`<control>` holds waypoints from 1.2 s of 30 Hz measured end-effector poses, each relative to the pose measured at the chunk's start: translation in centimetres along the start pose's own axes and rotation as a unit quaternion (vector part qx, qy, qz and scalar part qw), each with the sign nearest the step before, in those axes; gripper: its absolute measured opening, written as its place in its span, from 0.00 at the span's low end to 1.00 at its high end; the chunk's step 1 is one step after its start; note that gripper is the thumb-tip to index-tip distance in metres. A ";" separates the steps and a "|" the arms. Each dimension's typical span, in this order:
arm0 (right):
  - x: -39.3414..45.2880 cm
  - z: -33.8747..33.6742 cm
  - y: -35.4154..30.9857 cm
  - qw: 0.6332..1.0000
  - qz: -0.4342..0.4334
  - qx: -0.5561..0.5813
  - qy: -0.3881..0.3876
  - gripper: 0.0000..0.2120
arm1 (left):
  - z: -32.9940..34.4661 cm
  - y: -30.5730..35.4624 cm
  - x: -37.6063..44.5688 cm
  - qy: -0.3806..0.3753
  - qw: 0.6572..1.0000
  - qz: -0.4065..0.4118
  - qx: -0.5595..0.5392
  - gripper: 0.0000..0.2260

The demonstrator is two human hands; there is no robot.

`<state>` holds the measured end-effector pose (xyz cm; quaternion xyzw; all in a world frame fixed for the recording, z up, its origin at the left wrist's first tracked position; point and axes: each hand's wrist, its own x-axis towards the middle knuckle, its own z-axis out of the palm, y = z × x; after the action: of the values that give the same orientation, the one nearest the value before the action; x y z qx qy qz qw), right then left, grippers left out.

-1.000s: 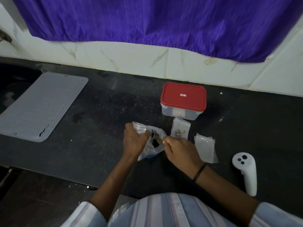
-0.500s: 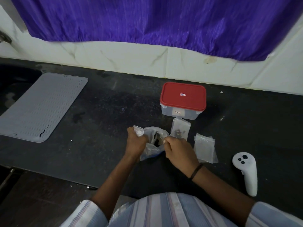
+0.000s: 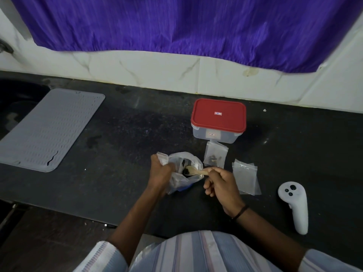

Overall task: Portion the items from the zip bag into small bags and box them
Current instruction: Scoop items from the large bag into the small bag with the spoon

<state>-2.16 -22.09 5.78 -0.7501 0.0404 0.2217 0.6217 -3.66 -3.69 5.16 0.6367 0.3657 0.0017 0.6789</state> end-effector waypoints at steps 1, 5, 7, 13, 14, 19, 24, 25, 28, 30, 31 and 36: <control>-0.1 -0.1 0.0 1.000 -0.001 0.010 0.006 0.12 | 0.0 -0.1 0.0 0.003 1.000 0.004 0.008 0.17; -0.5 -0.9 0.2 1.000 -0.001 0.024 0.015 0.11 | -0.2 -0.3 0.3 0.015 0.998 0.027 0.048 0.20; -0.8 -1.4 0.2 0.999 -0.001 0.034 0.022 0.11 | -0.3 -0.4 0.3 0.025 0.997 0.043 0.062 0.20; -2.0 -2.3 -0.9 0.995 -0.019 0.083 0.043 0.12 | -0.9 0.4 -0.9 0.118 0.959 0.224 0.130 0.17; -2.3 -2.4 -1.4 0.994 -0.028 0.093 0.043 0.12 | -0.9 0.7 -1.2 0.120 0.952 0.247 0.137 0.17; -4.0 -2.4 -5.3 0.986 -0.087 0.138 0.025 0.12 | -0.7 1.3 -2.1 0.058 0.905 0.372 0.196 0.20; -4.8 -1.9 -7.4 0.985 -0.137 0.105 -0.008 0.12 | 0.3 1.1 -2.4 0.033 0.881 0.422 0.209 0.19; -4.8 -1.7 -7.3 0.986 -0.147 0.081 -0.010 0.12 | 0.5 1.1 -2.6 0.029 0.878 0.431 0.206 0.19; -4.6 -1.5 -7.0 0.972 -0.228 -0.060 -0.003 0.10 | 0.7 1.0 -2.8 0.017 0.856 0.468 0.218 0.18; -4.6 -1.6 -7.1 0.902 -0.353 -0.247 -0.010 0.10 | 0.7 0.7 -2.8 0.009 0.845 0.479 0.238 0.15; -4.5 -1.7 -7.1 0.838 -0.419 -0.348 -0.023 0.12 | 0.6 0.4 -2.7 0.006 0.844 0.476 0.245 0.14; -3.6 -2.1 -7.4 0.655 -0.549 -0.519 -0.005 0.17 | 0.3 -0.2 -2.4 0.008 0.864 0.443 0.240 0.16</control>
<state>-2.29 -23.24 14.17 -0.8351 -0.5036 -0.1718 0.1397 -5.35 -5.15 6.10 0.8748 0.0397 0.2202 0.4298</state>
